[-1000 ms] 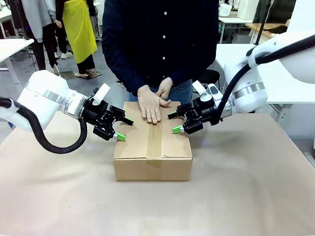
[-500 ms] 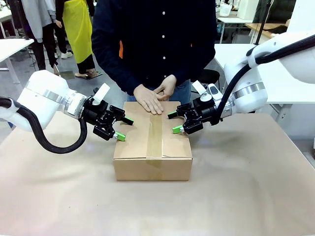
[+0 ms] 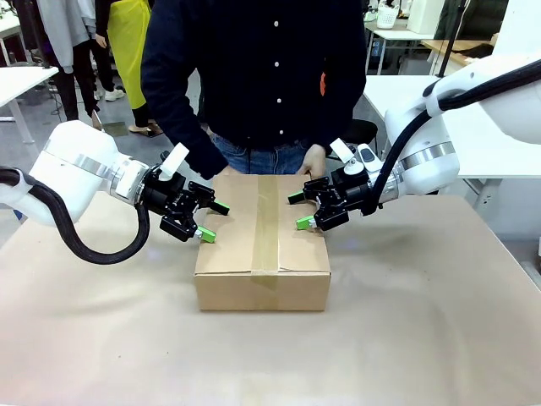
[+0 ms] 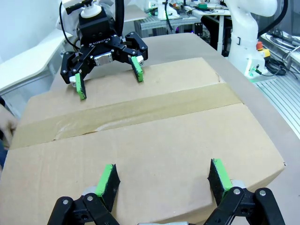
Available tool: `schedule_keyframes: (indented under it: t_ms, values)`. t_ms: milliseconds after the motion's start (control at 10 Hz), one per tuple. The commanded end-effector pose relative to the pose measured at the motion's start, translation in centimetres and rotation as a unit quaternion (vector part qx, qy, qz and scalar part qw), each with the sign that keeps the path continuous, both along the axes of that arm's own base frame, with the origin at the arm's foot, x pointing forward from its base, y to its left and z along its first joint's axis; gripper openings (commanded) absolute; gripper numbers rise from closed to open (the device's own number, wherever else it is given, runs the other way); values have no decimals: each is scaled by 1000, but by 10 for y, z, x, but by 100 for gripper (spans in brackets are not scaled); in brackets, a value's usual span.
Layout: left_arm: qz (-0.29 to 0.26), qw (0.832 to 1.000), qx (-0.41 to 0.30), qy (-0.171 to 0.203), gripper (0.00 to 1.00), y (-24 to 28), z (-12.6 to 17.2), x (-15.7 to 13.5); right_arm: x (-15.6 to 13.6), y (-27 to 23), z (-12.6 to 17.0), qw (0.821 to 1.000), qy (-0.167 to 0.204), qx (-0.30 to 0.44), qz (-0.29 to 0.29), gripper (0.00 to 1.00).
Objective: Pack the gift set into the box.
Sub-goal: Press and hold the closed box until the human finishes sealing it.
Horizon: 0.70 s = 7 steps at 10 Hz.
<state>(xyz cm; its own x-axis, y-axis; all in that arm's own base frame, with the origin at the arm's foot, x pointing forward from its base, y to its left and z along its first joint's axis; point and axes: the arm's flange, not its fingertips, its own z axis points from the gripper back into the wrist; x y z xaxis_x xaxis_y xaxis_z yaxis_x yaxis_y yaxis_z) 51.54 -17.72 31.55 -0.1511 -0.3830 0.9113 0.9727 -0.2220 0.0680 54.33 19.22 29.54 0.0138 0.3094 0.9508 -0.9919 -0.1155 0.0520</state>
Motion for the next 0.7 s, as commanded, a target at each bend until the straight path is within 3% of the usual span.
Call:
schedule_keyframes:
  t_ms: [0, 600]
  values:
    - [2, 1000, -2, 2, 100, 0, -1, 0, 0, 0, 0, 1000, -7, 0, 1, 100]
    - [2, 1000, -2, 2, 100, 0, -1, 0, 0, 0, 0, 1000, -7, 0, 1, 100]
